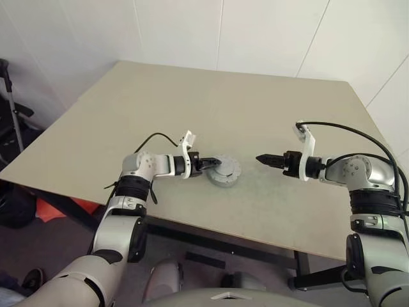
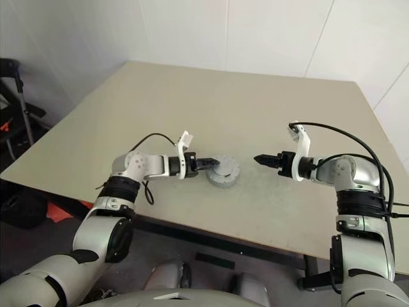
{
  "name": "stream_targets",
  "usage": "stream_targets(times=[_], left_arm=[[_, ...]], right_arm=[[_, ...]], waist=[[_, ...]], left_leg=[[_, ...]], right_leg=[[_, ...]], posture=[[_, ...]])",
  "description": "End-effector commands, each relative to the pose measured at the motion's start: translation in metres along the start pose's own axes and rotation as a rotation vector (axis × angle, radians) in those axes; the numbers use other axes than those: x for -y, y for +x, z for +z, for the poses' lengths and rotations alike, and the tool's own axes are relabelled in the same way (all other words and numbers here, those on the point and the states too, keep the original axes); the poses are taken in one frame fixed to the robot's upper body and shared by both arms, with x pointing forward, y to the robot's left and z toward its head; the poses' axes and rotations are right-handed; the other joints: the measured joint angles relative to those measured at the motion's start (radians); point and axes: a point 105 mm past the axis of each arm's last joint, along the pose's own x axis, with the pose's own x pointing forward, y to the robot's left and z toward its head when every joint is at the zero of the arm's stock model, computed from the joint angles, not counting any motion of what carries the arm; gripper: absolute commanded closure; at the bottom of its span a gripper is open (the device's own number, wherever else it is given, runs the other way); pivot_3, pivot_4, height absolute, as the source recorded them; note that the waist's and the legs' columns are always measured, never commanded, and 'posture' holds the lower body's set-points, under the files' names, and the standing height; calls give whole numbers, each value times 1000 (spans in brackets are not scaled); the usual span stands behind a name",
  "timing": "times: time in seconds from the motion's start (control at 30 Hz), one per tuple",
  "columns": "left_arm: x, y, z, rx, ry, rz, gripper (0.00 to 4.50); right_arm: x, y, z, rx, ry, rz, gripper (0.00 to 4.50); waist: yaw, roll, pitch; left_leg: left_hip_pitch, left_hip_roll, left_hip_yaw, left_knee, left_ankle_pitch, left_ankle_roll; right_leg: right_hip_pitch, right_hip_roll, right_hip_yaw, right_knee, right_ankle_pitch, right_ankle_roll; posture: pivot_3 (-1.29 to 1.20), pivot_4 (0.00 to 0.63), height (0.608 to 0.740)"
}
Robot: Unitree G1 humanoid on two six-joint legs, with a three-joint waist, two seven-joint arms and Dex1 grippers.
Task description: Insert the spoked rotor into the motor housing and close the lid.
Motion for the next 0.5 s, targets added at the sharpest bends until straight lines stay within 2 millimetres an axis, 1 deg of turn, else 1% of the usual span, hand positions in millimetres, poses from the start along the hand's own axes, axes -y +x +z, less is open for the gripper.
stream_targets(times=[0.03,0.1,0.13,0.17,0.27,0.37,0.43,0.5], left_arm=[[-2,1,-1,-21,8,28,4500],[-2,2,-1,-22,11,28,4500],[-2,2,-2,-24,13,28,4500],[-2,2,-2,-26,16,28,4500],[-2,1,-2,-33,22,34,4500],[-3,1,-3,-37,26,37,4500],[-3,1,-3,-38,27,38,4500],[-2,2,-2,-39,29,38,4500]], right_arm=[[-1,7,-10,-9,24,30,2504],[-4,8,-14,-6,32,60,2504],[-4,8,-15,0,51,70,2165],[-4,9,-17,-3,67,80,1965],[-2,7,-20,3,136,91,1054],[-2,4,-21,3,199,115,29],[-4,3,-25,-10,226,133,29],[-7,7,-35,-51,248,143,29]], waist=[[0,0,0],[0,0,0],[0,0,0],[0,0,0],[0,0,0],[0,0,0],[1,0,0],[1,0,0]], left_leg=[[0,0,0,0,0,0],[0,0,0,0,0,1],[0,0,0,0,0,1],[0,0,0,0,0,1],[0,0,0,0,0,1],[2,0,0,0,0,0],[2,0,0,0,-1,-2],[2,0,0,0,-1,-2]], right_leg=[[0,0,0,0,0,0],[0,0,0,0,0,0],[0,0,0,0,0,0],[0,0,0,0,0,0],[0,0,0,0,0,0],[2,0,0,0,0,0],[3,0,0,0,0,0],[3,0,0,0,0,0]], posture=[[0,0,740],[0,0,740],[0,0,740],[0,0,740],[0,0,740],[0,0,740],[0,0,740],[0,0,740]])
